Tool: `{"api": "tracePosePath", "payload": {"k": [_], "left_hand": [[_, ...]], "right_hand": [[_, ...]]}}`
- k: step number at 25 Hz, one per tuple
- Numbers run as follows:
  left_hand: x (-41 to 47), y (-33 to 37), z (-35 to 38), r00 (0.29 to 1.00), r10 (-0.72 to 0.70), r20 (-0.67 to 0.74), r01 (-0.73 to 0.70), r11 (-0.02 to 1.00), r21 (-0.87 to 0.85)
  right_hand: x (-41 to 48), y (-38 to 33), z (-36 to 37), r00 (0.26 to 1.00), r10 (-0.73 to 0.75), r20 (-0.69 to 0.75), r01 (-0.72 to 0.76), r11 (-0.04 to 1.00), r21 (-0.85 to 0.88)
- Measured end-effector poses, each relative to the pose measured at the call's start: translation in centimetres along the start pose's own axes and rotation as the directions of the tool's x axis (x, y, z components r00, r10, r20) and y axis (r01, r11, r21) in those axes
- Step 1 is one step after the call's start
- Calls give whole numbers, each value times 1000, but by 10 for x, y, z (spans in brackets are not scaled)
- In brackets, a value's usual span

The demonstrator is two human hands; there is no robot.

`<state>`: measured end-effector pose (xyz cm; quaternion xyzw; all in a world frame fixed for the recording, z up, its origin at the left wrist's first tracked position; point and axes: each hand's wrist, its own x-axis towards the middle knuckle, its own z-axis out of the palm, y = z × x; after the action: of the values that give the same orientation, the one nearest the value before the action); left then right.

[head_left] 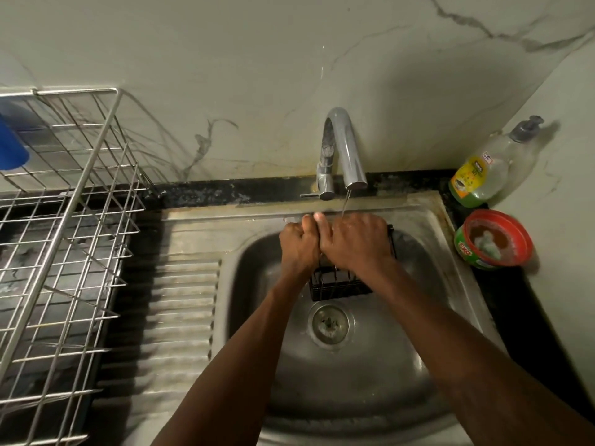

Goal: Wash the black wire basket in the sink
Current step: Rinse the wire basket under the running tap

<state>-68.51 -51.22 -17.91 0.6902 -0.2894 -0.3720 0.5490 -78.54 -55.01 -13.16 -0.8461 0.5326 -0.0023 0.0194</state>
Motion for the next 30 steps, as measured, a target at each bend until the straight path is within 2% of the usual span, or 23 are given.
{"api": "tracePosePath", "payload": {"k": [2,4,5,7,9,12,14,16,17,20,21,24,26,28,30], "left_hand": [[-1,2,1,1000,11,11,-11,1000,12],[7,5,-4,1000,5,-6,-5,1000,21],[11,6,-7,1000,10,-14,-10,1000,25],[11,9,-12,999,13,-36,-12,999,33],[4,12,-13,999,10,-34,-9,1000,30],[-7,23,-13,999,-33,-15,33,999,5],[-7,27,-14,998,-49,-49,49,999,12],[-3,27,-16,998,-39,-45,40,999,19],[-1,25,-18,999,-21,-39,22,1000,18],[1,15,-21,1000,0,14,0,999,32],[2,13,-20,999,0,35,-1,1000,30],[6,14,-19,999,-36,32,34,998,47],[12,15,-21,999,-44,2,44,998,41],[11,12,-26,1000,-6,5,6,1000,25],[7,10,-27,1000,4,23,-5,1000,26]], "right_hand": [[23,-2,-10,984,142,112,-149,987,62],[18,-17,-4,987,161,18,-162,983,90],[4,-23,1,991,111,-81,-104,991,84],[-25,-20,16,981,-60,-186,70,997,45],[-23,0,17,970,-179,-166,188,981,41],[12,22,7,995,87,-42,-79,984,159],[20,16,9,977,186,-103,-169,974,154],[-1,-2,19,968,146,-202,-130,987,92],[-17,-10,23,965,82,-248,-67,995,70],[-32,0,24,964,-121,-238,135,990,43],[-20,4,16,975,-112,-190,125,990,59],[25,-3,1,996,89,-10,-88,995,52],[23,-31,7,987,118,-110,-115,993,34],[-8,-47,17,975,33,-220,-28,999,26],[-25,-29,29,950,-159,-268,171,985,20]]}}
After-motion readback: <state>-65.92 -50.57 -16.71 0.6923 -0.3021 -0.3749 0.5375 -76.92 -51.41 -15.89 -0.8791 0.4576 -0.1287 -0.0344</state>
